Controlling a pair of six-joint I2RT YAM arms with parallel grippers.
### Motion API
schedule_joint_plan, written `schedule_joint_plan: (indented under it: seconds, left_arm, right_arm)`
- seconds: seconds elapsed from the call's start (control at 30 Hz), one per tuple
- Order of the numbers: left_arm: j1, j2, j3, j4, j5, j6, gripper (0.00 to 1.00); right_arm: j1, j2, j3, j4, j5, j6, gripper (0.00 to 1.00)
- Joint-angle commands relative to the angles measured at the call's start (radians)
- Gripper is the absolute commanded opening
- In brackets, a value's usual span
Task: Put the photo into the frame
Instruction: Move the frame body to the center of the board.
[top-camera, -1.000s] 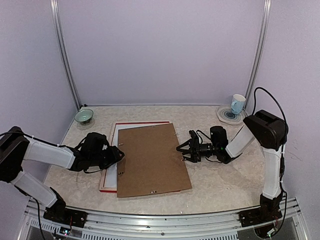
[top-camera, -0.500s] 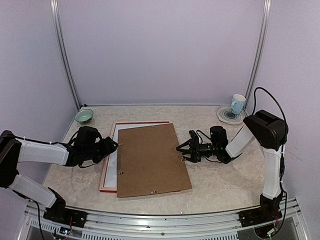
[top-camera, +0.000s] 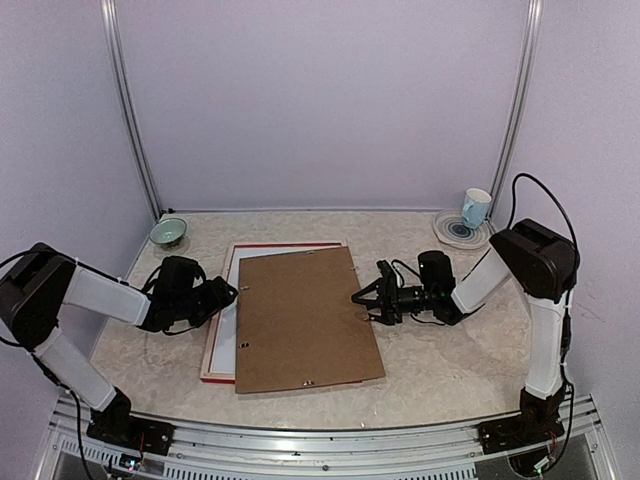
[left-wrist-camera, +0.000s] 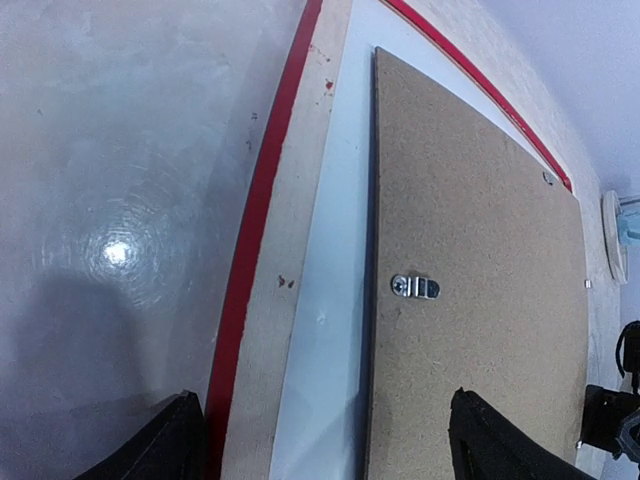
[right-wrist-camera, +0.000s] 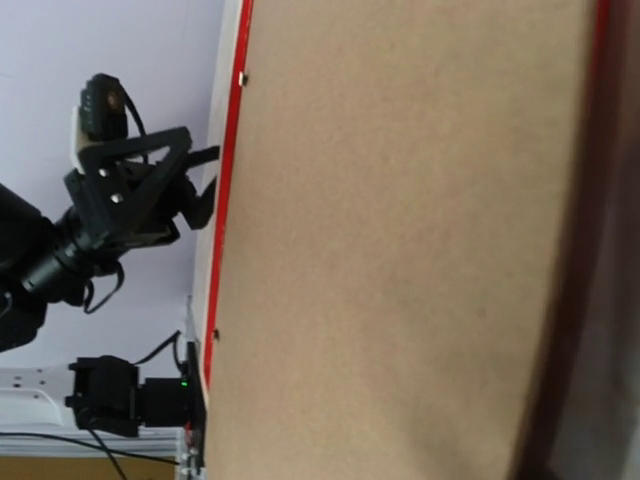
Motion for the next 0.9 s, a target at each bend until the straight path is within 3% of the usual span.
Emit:
schedule_joint_plan:
  seconds: [0.0, 0.47, 0.87]
  left_arm:
    - [-0.022, 0.031, -0.01, 0.087, 0.08, 0.001, 0.83]
    - [-0.2, 0.119, 0.112, 0.087, 0.042, 0.003, 0.84]
    - [-0.281, 0.255, 0.251, 0.093, 0.064, -0.01, 0.84]
  right_arm:
    - [-0.017, 0.029, -0.039, -0.318, 0.109, -0.122, 0.72]
    - [-0.199, -0.082, -0.016, -0.583, 0.223, -0.302, 0.77]
    - [-0.202, -0.185, -0.079, -0.679, 0.348, -0.383, 0.77]
